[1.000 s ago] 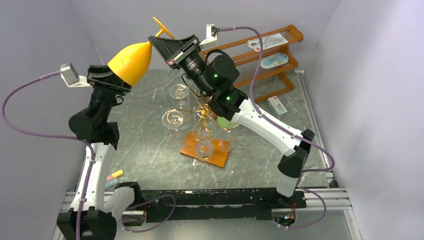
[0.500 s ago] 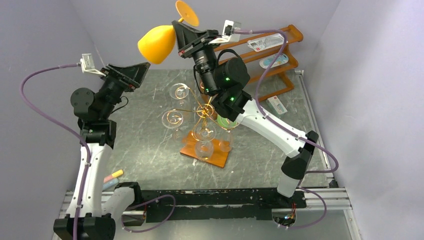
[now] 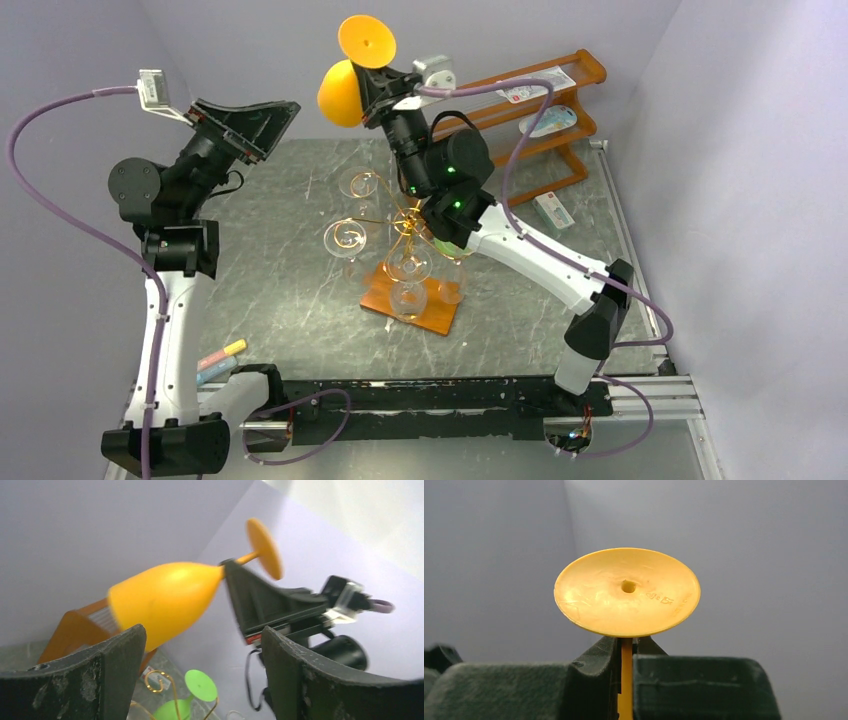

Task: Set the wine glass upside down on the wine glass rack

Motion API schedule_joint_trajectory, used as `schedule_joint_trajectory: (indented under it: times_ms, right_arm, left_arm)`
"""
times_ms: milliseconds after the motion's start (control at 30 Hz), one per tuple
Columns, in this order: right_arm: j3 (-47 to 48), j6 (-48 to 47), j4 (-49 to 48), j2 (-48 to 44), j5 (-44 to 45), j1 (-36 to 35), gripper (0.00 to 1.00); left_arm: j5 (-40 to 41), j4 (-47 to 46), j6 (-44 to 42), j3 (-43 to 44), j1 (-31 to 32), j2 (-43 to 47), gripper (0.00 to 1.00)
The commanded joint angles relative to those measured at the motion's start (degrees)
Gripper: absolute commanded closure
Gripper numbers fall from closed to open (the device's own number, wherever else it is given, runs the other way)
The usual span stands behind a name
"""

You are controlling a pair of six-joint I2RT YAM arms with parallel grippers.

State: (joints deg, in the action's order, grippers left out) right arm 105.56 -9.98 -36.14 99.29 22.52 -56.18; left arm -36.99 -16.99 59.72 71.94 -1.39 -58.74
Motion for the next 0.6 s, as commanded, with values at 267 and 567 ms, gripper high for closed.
schedule_joint_trajectory:
  times_ms: [267, 567]
  right_arm:
    - [-5.33, -8.87, 4.84, 0.38, -19.82, 0.50, 1.00]
    - [-9.12, -17.41, 3.42, 0.93, -27.46, 0.52, 1.00]
  left_arm:
    - [-3.17, -15.18, 17.29, 2.46, 0.26, -2.47, 0.12]
    - [-8.04, -13.45, 15.90, 1.36, 0.25, -4.34, 0.53]
